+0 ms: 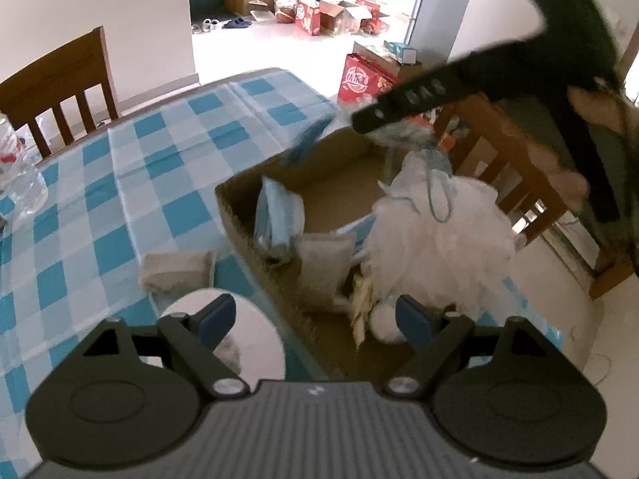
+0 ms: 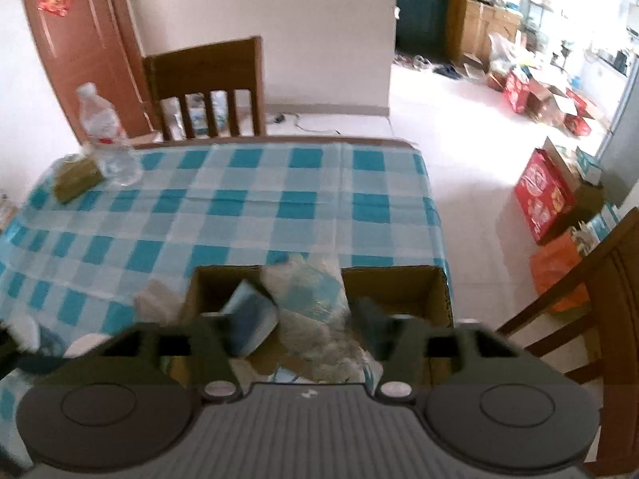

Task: Organize soft objects
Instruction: 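Open the right tool to drop the blue tasseled sachet into the box, then move both open tools back toward the second beige sachet on the table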

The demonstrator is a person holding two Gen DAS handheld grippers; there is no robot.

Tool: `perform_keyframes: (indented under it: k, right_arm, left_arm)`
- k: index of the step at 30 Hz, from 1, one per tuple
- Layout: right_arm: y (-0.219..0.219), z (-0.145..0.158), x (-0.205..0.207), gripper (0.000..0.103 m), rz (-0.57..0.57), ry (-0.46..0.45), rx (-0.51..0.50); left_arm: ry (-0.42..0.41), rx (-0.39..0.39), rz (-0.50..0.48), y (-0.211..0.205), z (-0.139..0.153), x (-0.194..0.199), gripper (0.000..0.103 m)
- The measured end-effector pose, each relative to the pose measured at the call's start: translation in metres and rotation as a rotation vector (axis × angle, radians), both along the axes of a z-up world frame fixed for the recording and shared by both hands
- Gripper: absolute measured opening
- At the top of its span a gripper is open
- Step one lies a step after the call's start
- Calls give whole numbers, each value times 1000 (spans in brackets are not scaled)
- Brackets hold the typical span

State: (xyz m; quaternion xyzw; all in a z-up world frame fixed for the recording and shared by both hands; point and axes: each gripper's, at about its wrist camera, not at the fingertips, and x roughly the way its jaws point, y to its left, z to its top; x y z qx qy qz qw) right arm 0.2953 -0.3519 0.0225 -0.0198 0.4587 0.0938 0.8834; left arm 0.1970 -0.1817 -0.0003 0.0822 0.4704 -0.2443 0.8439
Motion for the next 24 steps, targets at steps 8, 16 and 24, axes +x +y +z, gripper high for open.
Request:
perform_keyframes:
  k: [8, 16, 24]
  right_arm:
    - [5, -3, -3, 95, -34, 1, 13]
    - [31, 14, -40, 99, -54, -59, 24]
    - [62, 18, -89, 101, -40, -99, 81]
  left_arm:
    - [-15, 18, 15, 24, 2, -15, 90]
    - [-48, 23, 16, 45, 3, -22, 91]
    - [-35, 30, 4, 69, -4, -32, 91]
